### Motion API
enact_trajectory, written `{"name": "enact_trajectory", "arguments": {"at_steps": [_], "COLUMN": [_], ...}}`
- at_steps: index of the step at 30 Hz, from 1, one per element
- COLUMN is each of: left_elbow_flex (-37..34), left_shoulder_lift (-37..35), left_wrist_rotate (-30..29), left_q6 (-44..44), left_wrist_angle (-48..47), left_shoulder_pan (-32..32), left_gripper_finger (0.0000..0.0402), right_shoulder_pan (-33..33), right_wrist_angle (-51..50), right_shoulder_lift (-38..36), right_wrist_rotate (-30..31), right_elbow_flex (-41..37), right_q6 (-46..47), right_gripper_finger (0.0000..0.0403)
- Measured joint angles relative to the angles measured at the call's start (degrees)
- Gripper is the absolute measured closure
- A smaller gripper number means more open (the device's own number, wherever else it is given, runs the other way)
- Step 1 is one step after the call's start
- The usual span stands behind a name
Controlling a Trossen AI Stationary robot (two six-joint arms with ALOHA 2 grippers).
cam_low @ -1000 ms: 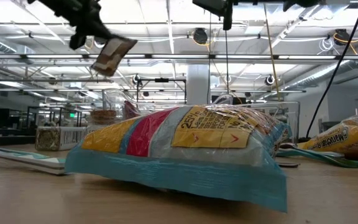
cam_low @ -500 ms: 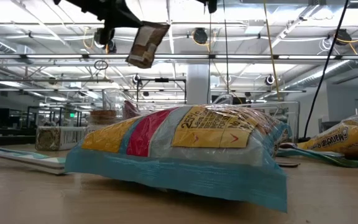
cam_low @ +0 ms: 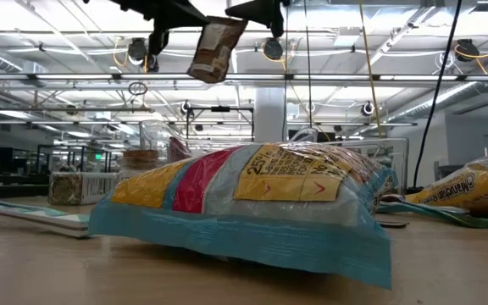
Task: Pick & Place Food Item
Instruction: Put the orange seasoning pack into the top right transparent bin
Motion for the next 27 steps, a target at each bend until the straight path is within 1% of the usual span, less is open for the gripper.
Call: {"name": "enact_trajectory", "arguments": {"at_steps": [4, 12, 18, 22, 27], "left_elbow_flex": [0.0, 0.0, 0.0, 0.0, 0.0], "left_shoulder_lift": [0.0, 0.0, 0.0, 0.0, 0.0], "left_wrist_rotate": [-0.1, -1.5, -1.5, -1.5, -1.5], "left_q6": [0.8, 0.8, 1.0, 1.2, 1.2], "left_wrist_angle": [0.2, 0.9, 2.6, 3.5, 3.4], "left_shoulder_pan": [-1.2, -2.8, -2.9, -2.9, -2.9], "left_gripper_finger": [0.0401, 0.0401, 0.0401, 0.0402, 0.0401], "right_shoulder_pan": [0.0, 0.0, 0.0, 0.0, 0.0], "right_wrist_angle": [-0.2, -2.5, -4.7, -4.9, -4.8], "right_shoulder_lift": [0.0, 0.0, 0.0, 0.0, 0.0], "right_wrist_rotate": [3.2, 3.3, 3.3, 3.4, 3.3], "right_elbow_flex": [0.0, -0.1, -0.1, -0.1, -0.1], "right_q6": [-0.2, -0.4, 0.0, 0.0, 0.0], "right_gripper_finger": [0.0145, 0.0145, 0.0147, 0.0165, 0.021]}}
